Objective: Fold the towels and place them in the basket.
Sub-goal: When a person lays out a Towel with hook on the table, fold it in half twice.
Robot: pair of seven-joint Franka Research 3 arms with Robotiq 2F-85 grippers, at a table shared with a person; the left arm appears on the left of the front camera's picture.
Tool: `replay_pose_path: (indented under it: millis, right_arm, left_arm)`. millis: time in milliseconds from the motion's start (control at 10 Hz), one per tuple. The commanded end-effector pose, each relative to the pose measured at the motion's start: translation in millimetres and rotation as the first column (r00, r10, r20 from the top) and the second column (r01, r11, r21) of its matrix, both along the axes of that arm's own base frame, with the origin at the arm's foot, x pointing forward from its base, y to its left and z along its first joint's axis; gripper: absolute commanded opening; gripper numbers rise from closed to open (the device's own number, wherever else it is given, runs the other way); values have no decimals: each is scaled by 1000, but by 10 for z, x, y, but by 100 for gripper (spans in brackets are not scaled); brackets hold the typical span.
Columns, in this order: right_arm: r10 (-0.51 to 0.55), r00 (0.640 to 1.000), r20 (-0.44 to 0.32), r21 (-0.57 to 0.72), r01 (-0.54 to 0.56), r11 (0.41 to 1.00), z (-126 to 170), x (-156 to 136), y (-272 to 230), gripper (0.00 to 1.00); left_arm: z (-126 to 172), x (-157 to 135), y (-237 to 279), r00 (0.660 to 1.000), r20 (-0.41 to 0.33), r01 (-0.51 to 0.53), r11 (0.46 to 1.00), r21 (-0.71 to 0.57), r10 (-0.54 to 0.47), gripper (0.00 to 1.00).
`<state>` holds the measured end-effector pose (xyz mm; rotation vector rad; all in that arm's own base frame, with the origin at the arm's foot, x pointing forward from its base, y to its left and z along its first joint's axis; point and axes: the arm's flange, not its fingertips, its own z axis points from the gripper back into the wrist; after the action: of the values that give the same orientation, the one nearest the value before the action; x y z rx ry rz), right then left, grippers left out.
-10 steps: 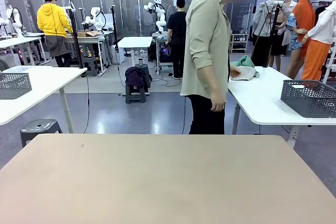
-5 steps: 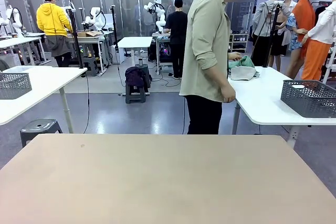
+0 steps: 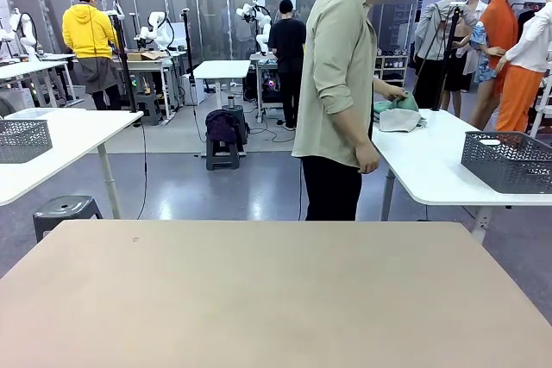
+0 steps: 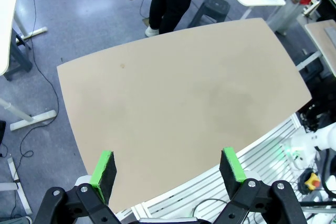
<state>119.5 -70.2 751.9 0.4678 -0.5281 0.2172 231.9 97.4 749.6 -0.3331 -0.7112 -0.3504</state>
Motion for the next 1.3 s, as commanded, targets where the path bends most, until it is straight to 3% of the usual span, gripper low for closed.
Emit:
replay_pose_path:
  millis: [0, 1200]
  right_arm:
    - [-17, 1000, -3, -2, 17, 1000, 16, -82, -5, 100]
    - [-17, 1000, -3, -2, 17, 1000, 16, -82, -5, 100]
  left_arm:
    - [9, -6, -4, 1000, 6, -7, 1000, 8, 7, 100]
    - [9, -6, -4, 1000, 6, -7, 1000, 8, 7, 100]
